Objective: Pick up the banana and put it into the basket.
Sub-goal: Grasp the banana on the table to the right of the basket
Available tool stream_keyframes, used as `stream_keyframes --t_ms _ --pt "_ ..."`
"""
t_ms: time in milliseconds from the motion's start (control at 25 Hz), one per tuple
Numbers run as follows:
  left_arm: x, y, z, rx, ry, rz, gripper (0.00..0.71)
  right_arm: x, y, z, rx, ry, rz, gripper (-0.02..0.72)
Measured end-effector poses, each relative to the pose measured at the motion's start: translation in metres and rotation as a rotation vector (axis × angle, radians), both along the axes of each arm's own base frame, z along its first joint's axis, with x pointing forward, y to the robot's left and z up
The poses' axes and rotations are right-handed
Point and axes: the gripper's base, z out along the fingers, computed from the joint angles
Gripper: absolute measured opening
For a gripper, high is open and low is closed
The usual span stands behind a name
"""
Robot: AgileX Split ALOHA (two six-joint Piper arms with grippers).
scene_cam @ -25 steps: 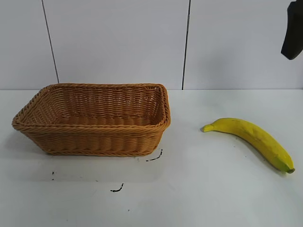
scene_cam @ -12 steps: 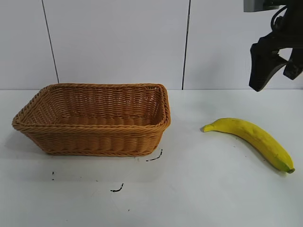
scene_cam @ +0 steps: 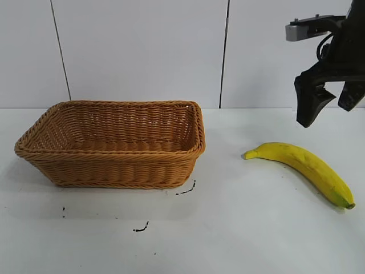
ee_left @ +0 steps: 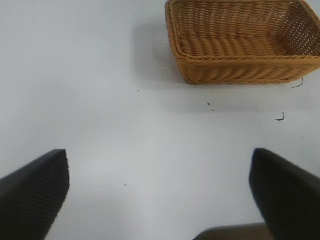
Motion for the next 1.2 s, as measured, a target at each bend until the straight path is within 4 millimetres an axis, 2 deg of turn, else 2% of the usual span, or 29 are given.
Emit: stream_keyframes --t_ms 360,840,1000,1080,1120,1200 --pt "0.0 0.0 0.0 0.0 0.0 0.0 0.695 0.009 0.001 -0.049 0.002 0.047 -0.034 0.696" --pt "0.0 0.0 0.0 0.0 0.0 0.0 0.695 0.011 0.001 -0.062 0.003 0.056 -0.045 0.685" --pt "0.0 0.0 0.0 0.0 0.0 0.0 0.695 0.011 0.001 -0.061 0.002 0.056 -0.044 0.574" --pt "0.0 0.0 0.0 0.0 0.0 0.0 0.695 0.013 0.0 -0.059 -0.005 0.052 -0.048 0.428" --pt "0.0 0.0 0.0 0.0 0.0 0.0 0.695 0.013 0.0 -0.058 -0.014 0.052 -0.05 0.312" --pt "0.0 0.0 0.0 0.0 0.0 0.0 0.695 0.015 -0.001 -0.055 -0.021 0.055 -0.064 0.314"
